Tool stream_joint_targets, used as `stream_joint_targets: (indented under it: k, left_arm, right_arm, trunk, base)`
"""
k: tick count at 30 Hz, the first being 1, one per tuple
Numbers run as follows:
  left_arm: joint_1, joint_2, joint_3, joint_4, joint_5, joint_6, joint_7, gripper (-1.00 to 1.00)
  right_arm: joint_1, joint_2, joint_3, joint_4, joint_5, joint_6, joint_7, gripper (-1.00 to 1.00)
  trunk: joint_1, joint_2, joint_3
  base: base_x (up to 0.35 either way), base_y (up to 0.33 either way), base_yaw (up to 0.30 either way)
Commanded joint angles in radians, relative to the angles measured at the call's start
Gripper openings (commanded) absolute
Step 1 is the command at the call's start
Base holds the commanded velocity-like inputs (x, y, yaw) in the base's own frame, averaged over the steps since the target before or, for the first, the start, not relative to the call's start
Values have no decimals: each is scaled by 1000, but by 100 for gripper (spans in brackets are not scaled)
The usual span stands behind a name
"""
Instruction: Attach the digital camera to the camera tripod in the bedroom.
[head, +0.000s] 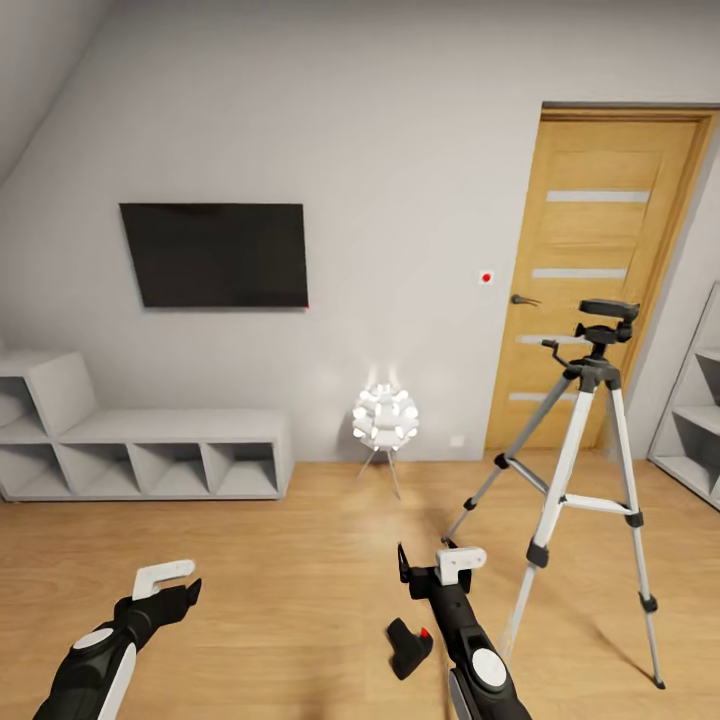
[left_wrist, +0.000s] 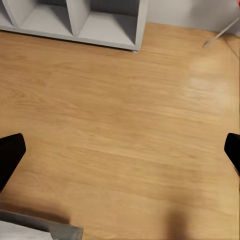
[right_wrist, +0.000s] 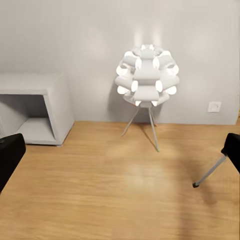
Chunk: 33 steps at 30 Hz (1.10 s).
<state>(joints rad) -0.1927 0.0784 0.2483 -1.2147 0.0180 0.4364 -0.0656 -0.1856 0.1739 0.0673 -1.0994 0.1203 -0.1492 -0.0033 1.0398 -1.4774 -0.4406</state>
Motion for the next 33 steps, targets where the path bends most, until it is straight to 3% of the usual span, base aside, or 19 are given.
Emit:
stream_joint_targets:
  k: [1,22,33]
  left_arm:
    - [-1,0,2,0,2,5,-5,100]
    - [-1,0,1,2,0,4,-5,100]
    - [-1,-1,0,2,0,5,-5,100]
  right_arm:
    - [-1,1,-1,0,10,-2,0,100]
    - [-1,1,-3,2,10,-3,-1,100]
    - [-1,1,-3,3,9,-3,-1,100]
  trunk:
    - [1,-1,-1]
    - [1,-1,-1]
    - [1,-1,-1]
  base:
    - [293,156,0]
    - [322,37,0]
    - [76,0,0]
